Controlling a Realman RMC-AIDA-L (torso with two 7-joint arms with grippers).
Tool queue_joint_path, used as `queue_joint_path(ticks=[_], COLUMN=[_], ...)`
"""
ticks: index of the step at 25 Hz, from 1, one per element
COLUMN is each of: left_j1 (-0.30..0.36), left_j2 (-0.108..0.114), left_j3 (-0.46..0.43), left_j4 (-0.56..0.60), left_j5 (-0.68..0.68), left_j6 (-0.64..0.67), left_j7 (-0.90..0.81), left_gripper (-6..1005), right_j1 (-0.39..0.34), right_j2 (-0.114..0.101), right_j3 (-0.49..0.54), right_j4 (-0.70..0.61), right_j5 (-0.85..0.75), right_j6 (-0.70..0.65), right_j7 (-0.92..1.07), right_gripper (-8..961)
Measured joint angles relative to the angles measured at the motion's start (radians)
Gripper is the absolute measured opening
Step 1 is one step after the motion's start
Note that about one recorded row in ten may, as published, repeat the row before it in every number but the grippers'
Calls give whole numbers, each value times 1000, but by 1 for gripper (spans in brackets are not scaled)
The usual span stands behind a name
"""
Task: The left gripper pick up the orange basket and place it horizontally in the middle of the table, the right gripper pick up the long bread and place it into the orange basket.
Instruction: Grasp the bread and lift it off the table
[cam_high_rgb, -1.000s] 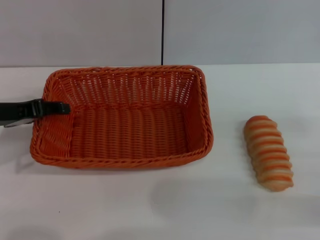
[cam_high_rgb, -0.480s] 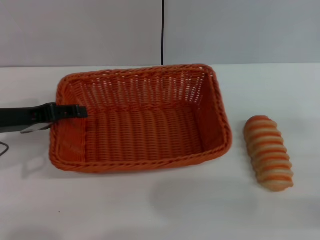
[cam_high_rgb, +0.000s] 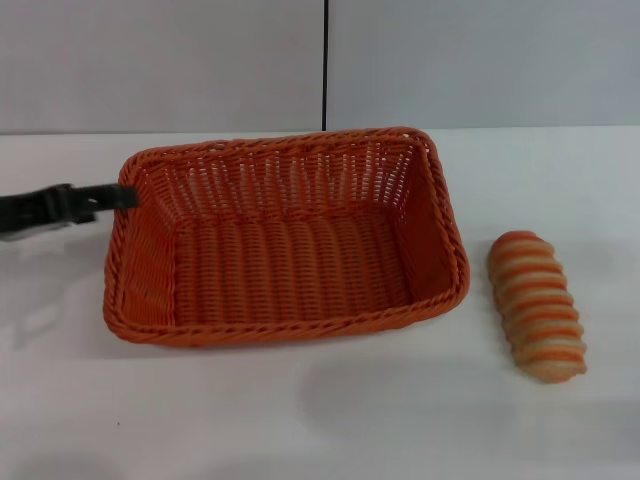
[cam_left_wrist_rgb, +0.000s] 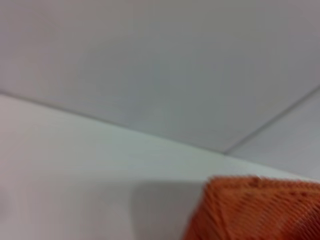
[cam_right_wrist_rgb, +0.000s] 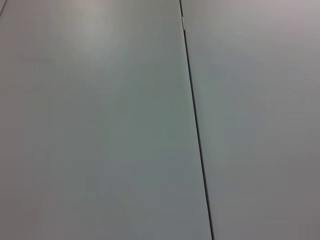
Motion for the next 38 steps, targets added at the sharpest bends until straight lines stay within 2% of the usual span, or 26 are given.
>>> queue_joint_path(ticks=[1,3,6,12,13,14,15,16,17,18,19,22,23,24,25,27,28,29,32,33,34,37,38], left_j1=[0,-7,-9,5,8,8,8,6,6,2,2,-3,-5,-5,-8,-8,-8,-8,-10,-13,-13,-19,-21], left_j2=[0,0,-1,-3,-4,-4,-3,-3,-3,-1,-1,-3,-3,-3,-2,-2,-2,-2,-3,-3,-3,-2,-2], left_j3=[0,-78,-118,-193,-217,-217,-227,-245,-245,-262,-262,-298,-303,-303,-306,-308,-308,-308,-308,-309,-309,-309,-309], left_j4=[0,-24,-30,-89,-169,-169,-218,-356,-356,-461,-461,-644,-692,-692,-798,-856,-902,-902,-959,-988,-988,-1021,-1035], left_j5=[0,-10,-36,-226,-337,-337,-397,-534,-534,-632,-632,-788,-828,-828,-912,-964,-991,-991,-1004,-1007,-1007,-1008,-1009], left_j6=[0,-1,-2,-13,-10,-10,-8,6,6,30,30,93,114,114,155,174,188,188,202,201,201,199,198], left_j7=[0,89,159,442,603,603,685,891,891,1056,1056,1350,1421,1421,1552,1642,1719,1719,1793,1817,1817,1854,1878], left_gripper=[755,755,755,755,755,755,755,755,755,756,756,756,756,756,756,756,756,756,756,756,756,756,756], right_j1=[0,-2,-3,-5,-8,-11,-13,-14,-14,-19,-19,-31,-44,-44,-50,-63,-73,-73,-82,-87,-87,-85,-73], right_j2=[0,4,6,9,10,9,10,10,10,9,9,8,8,8,9,9,8,8,9,8,8,5,5], right_j3=[0,0,0,-1,-6,-9,-11,-12,-12,-14,-14,-18,-18,-18,-19,-23,-27,-27,-29,-29,-29,-29,-34], right_j4=[0,-1,-2,-3,-4,-5,-5,-5,-5,-12,-12,-54,-106,-106,-132,-184,-257,-257,-390,-488,-488,-658,-778], right_j5=[0,0,0,0,-3,-5,-7,-7,-7,-11,-11,-37,-59,-59,-65,-75,-119,-119,-205,-268,-268,-386,-489], right_j6=[0,2,-1,-6,-21,-34,-47,-54,-54,-62,-62,-49,-31,-31,-22,16,78,78,158,198,198,226,219], right_j7=[0,0,0,-1,3,4,5,6,6,31,31,128,212,212,254,351,458,458,640,793,793,1017,1154], right_gripper=[712,712,712,712,712,712,712,712,712,712,712,712,712,712,712,712,712,711,711,711,711,711,711])
